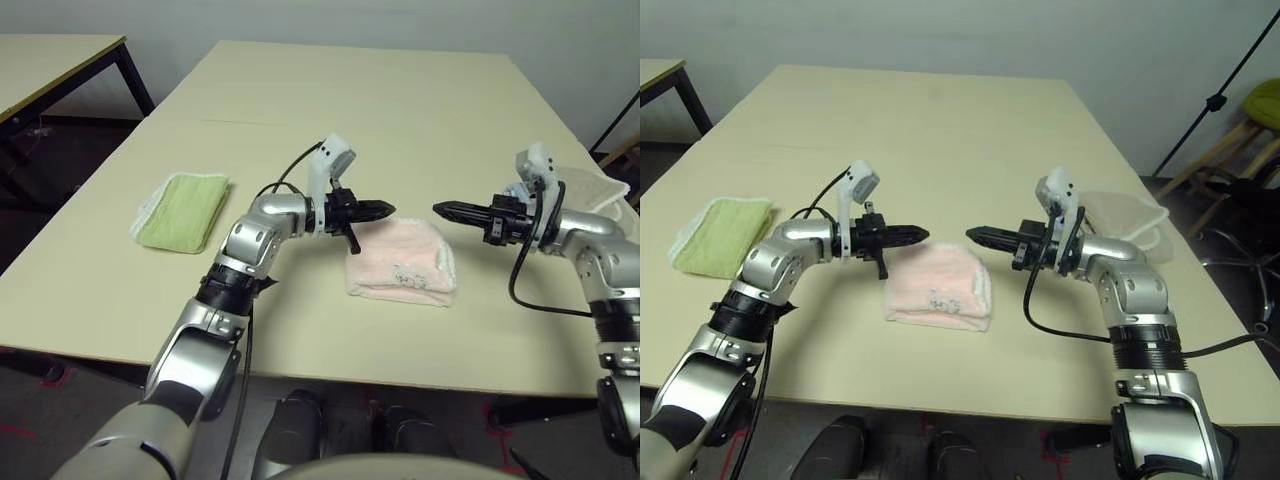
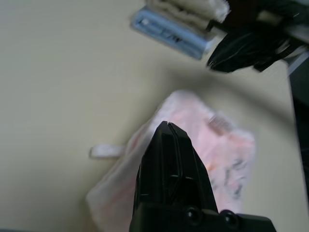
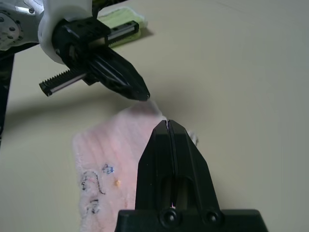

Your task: Fold the towel and set it aside.

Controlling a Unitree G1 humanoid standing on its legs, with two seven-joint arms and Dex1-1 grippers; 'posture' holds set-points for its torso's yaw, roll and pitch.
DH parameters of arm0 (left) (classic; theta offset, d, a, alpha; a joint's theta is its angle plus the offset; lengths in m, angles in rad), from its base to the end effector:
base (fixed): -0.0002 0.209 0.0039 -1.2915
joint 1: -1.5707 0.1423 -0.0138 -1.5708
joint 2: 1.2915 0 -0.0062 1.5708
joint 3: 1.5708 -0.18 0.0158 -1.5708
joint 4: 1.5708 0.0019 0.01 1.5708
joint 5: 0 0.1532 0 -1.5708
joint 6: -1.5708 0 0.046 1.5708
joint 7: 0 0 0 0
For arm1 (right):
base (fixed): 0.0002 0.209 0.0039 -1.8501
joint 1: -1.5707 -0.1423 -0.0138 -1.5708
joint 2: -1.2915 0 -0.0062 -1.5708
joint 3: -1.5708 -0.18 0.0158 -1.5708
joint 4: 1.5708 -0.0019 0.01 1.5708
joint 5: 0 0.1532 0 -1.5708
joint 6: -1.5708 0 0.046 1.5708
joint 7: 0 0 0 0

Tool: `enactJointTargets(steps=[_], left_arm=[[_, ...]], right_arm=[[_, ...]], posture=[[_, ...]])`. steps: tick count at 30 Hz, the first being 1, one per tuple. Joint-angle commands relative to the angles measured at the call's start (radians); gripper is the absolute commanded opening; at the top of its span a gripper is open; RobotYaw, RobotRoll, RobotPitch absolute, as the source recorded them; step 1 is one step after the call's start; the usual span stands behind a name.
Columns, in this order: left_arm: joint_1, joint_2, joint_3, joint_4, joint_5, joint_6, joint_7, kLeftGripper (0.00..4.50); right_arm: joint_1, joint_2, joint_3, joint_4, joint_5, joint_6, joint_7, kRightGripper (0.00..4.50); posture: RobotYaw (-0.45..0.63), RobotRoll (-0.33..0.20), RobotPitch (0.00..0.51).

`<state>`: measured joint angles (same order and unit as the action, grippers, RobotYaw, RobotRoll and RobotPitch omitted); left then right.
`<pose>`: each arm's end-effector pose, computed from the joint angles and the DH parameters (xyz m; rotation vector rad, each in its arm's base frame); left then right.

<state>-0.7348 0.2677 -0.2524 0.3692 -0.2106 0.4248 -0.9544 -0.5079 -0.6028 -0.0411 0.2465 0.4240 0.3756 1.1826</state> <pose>0.3329 0.1186 0.1452 0.1772 0.2346 -1.2046 0.3001 -0.2559 0.1560 -0.0709 0.1389 1.0989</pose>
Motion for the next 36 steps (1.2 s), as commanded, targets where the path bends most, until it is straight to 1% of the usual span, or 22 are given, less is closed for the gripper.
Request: enactJointTargets(steps=[1, 4, 9, 13, 15, 19, 21, 23, 24, 25, 26, 27, 28, 29, 30, 32, 34, 36], left_arm=[[0.008, -0.011, -0.031, 0.079, 0.062, -0.069, 0.019, 0.03], [0.013, -0.022, -0.030, 0.124, 0.091, -0.106, 0.045, 0.03], [0.024, -0.044, -0.034, 0.190, 0.135, -0.182, 0.092, 0.03], [0.052, -0.052, -0.043, 0.182, 0.155, -0.207, 0.093, 0.03], [0.073, -0.053, -0.047, 0.164, 0.159, -0.204, 0.089, 0.03], [0.104, -0.047, -0.051, 0.139, 0.164, -0.196, 0.087, 0.03], [0.109, -0.051, -0.030, 0.102, 0.136, -0.154, 0.082, 0.03], [0.098, -0.058, 0.023, 0.032, 0.072, -0.051, 0.091, 0.03], [0.089, -0.059, 0.060, -0.008, 0.031, 0.012, 0.101, 0.31], [0.081, -0.058, 0.095, -0.047, -0.009, 0.081, 0.112, 0.43], [0.073, -0.051, 0.134, -0.090, -0.055, 0.177, 0.125, 0.68], [0.065, -0.042, 0.168, -0.130, -0.096, 0.293, 0.144, 0.97], [0.060, -0.035, 0.189, -0.158, -0.122, 0.376, 0.160, 1.29], [0.059, 0.000, 0.194, -0.202, -0.138, 0.475, 0.167, 1.63], [0.062, 0.030, 0.215, -0.238, -0.179, 0.549, 0.148, 1.99], [0.064, 0.078, 0.255, -0.268, -0.235, 0.666, 0.148, 2.66], [0.069, 0.114, 0.281, -0.251, -0.252, 0.716, 0.162, 3.34], [0.072, 0.137, 0.311, -0.207, -0.272, 0.812, 0.180, 4.03]], right_arm=[[0.024, 0.036, 0.045, 0.008, -0.032, -0.033, -0.015, 0.04], [0.044, 0.052, 0.073, 0.021, -0.064, -0.062, -0.019, 0.04], [0.056, 0.087, 0.120, 0.110, -0.155, -0.162, -0.063, 0.04], [0.064, 0.101, 0.136, 0.214, -0.211, -0.244, -0.093, 0.04], [0.079, 0.094, 0.149, 0.236, -0.232, -0.264, -0.091, 0.04], [0.105, 0.091, 0.152, 0.240, -0.241, -0.282, -0.089, 0.04], [0.109, 0.100, 0.137, 0.211, -0.214, -0.266, -0.084, 0.04], [0.097, 0.112, 0.101, 0.158, -0.154, -0.224, -0.085, 0.04], [0.091, 0.106, 0.083, 0.123, -0.121, -0.190, -0.077, 0.30], [0.086, 0.097, 0.068, 0.094, -0.095, -0.162, -0.065, 0.41], [0.082, 0.078, 0.053, 0.063, -0.070, -0.130, -0.048, 0.68], [0.080, 0.058, 0.041, 0.039, -0.050, -0.103, -0.031, 1.00], [0.080, 0.045, 0.035, 0.023, -0.038, -0.086, -0.022, 1.34], [0.079, 0.016, 0.027, 0.007, -0.026, -0.068, 0.000, 1.70], [0.081, -0.020, 0.022, -0.009, -0.016, -0.049, 0.030, 2.11], [0.082, -0.080, 0.012, -0.030, 0.004, -0.015, 0.072, 2.80], [0.076, -0.116, -0.004, -0.038, 0.019, 0.002, 0.091, 3.54], [0.066, -0.153, -0.024, -0.043, 0.031, 0.005, 0.112, 4.30]], posture=[[0.14, 0.000, 0.061], [0.14, 0.000, 0.064], [0.14, 0.000, 0.062], [0.14, 0.000, 0.071], [0.15, 0.000, 0.072], [0.14, 0.000, 0.075], [0.14, 0.000, 0.075], [0.14, 0.000, 0.075], [0.13, 0.000, 0.078], [0.13, 0.000, 0.078], [0.13, 0.000, 0.078], [0.13, 0.000, 0.078], [0.14, 0.000, 0.079], [0.13, 0.000, 0.080], [0.13, 0.000, 0.080], [0.13, 0.000, 0.079], [0.13, 0.000, 0.078], [0.13, 0.000, 0.077]])
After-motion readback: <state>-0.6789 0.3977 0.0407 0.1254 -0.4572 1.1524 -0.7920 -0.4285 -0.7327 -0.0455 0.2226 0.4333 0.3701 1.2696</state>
